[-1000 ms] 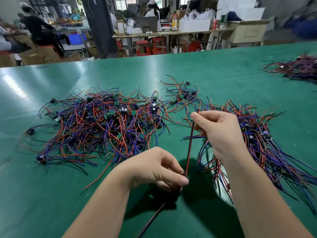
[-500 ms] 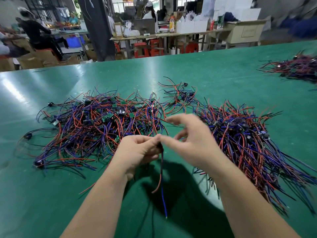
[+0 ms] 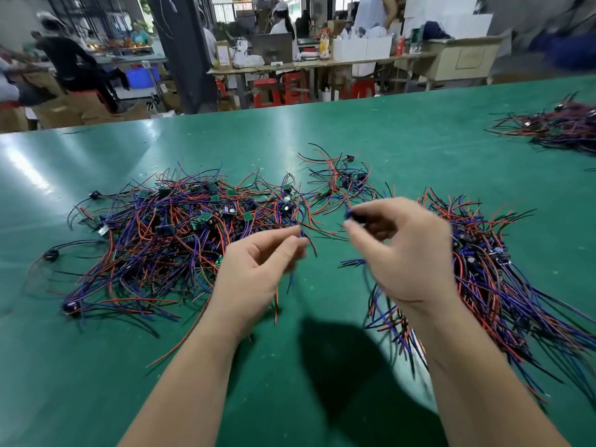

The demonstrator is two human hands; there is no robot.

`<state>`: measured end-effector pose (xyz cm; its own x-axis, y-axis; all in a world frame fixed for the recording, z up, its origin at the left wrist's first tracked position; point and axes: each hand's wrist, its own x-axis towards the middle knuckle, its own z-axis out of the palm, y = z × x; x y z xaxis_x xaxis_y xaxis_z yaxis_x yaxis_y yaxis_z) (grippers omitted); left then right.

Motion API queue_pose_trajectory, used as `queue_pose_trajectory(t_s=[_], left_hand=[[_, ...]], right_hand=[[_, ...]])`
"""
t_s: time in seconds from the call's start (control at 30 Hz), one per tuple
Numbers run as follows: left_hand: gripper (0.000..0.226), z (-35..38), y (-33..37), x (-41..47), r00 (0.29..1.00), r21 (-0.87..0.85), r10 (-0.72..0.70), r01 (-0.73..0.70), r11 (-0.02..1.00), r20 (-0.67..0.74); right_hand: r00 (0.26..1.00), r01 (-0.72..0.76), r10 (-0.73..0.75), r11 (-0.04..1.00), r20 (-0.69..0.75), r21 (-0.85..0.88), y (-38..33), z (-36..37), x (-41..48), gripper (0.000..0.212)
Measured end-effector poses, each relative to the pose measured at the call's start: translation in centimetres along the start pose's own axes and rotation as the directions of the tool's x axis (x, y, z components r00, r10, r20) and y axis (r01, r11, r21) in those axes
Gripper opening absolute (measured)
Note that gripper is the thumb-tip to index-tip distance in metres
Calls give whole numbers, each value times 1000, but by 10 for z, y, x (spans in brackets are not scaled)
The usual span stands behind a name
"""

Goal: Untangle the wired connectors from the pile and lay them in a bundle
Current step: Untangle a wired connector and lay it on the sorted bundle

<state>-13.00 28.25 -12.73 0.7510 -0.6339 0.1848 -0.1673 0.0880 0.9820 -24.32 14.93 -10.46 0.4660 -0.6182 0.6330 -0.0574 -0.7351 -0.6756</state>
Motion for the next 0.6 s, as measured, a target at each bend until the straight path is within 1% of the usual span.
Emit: queue_pose_trajectory(t_s=[0.03,0.07,0.1,0.13,0.17,0.2,0.23,0.27,0.3,0.33,0.4,0.47,0.53,0.6], left_hand=[[15,-6,-4,3,986,271,124,-91,958,-108],[17,-14,-7,6,951,556,260,-127,822,-167],[21,-21,-10,8,917,749,357,-109,654,-179],[28,-27,-14,10,911,844,368,-44,534,-185],[35,-31,-16,11,926,883,308,51,466,-216],[42,-34,-18,11,938,897,219,159,412,-267],[47,-35,-18,11,942,906,127,253,340,-311],[49,-35,-18,11,942,916,57,307,259,-332],[49,-36,-18,11,942,923,23,323,207,-335],[45,-38,-17,12,942,927,18,325,189,-334],[33,-43,-13,12,933,916,58,335,221,-355],[27,-45,-11,12,914,891,82,363,274,-398],[23,-45,-10,11,894,860,112,373,348,-433],[24,-44,-10,10,864,828,181,360,430,-469]], right_hand=[[996,7,-16,995,-92,-97,4,-8,4,11],[986,-24,-9,980,-167,-196,10,-17,10,12],[977,-89,27,955,-214,-284,17,-27,14,14],[969,-171,92,920,-230,-353,25,-36,18,17],[960,-248,167,881,-224,-403,31,-43,21,21],[949,-305,234,849,-210,-432,35,-47,23,24],[940,-339,276,832,-202,-439,36,-48,23,26],[936,-349,288,833,-203,-429,35,-48,22,26],[940,-337,274,847,-205,-411,32,-45,21,26],[948,-309,249,866,-197,-392,27,-42,20,24],[968,-242,200,899,-149,-364,19,-34,17,22],[983,-185,167,920,-82,-346,13,-25,13,20],[990,-139,137,939,-29,-314,9,-17,9,18],[994,-104,112,958,16,-269,4,-11,5,16]])
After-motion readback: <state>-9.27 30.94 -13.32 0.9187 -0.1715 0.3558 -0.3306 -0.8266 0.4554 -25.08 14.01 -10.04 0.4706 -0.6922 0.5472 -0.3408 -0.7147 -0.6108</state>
